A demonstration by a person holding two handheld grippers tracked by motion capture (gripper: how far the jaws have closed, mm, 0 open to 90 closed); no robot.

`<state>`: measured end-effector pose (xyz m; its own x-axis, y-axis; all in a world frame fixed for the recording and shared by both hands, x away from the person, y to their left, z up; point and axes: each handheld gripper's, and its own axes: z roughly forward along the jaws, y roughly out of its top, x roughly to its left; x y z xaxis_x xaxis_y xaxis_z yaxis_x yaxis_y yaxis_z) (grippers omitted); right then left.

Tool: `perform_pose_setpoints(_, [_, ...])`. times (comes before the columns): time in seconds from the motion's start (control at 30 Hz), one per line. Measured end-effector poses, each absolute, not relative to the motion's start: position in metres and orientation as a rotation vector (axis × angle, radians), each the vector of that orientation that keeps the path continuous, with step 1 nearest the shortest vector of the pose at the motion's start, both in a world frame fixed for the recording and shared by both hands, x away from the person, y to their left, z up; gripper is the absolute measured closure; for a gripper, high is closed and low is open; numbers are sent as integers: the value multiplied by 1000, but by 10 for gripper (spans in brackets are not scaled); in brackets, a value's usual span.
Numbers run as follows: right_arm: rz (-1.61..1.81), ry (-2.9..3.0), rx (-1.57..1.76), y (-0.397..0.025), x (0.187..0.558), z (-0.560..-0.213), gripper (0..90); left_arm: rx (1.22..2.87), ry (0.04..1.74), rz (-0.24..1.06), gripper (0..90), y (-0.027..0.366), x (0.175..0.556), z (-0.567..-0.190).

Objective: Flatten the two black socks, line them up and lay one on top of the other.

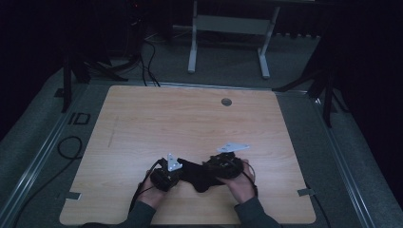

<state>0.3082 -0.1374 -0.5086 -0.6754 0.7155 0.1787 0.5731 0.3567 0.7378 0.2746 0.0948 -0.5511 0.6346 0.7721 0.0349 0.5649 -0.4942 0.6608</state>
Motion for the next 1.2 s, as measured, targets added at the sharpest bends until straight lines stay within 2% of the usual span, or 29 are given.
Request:
perform_pose_setpoints(0.2, [993, 2253, 1331, -183, 330, -520, 558, 2242, 1037, 447, 878, 93, 274, -552])
perform_pose_setpoints(0.3, [1031, 2250, 1437, -196, 340, -533, 563, 2242, 1039, 444, 879, 93, 274, -551])
perform_pose_setpoints(0.5, [1044, 2270, 1508, -198, 351, -548, 618, 2242, 1037, 445, 879, 94, 274, -552])
perform_pose_setpoints(0.57, [1015, 2290, 1511, -194, 354, -552, 664, 2241, 1038, 445, 879, 94, 274, -552])
perform_pose_setpoints(0.6, [1010, 2287, 1491, -192, 353, -554, 716, 2240, 1039, 444, 879, 94, 274, -552])
perform_pose_setpoints(0.77, [998, 2287, 1446, -188, 348, -551, 847, 2239, 1037, 444, 879, 94, 274, -552])
perform_pose_setpoints(1.2, [1105, 2186, 1414, -208, 317, -517, 852, 2235, 1041, 437, 882, 95, 274, -552])
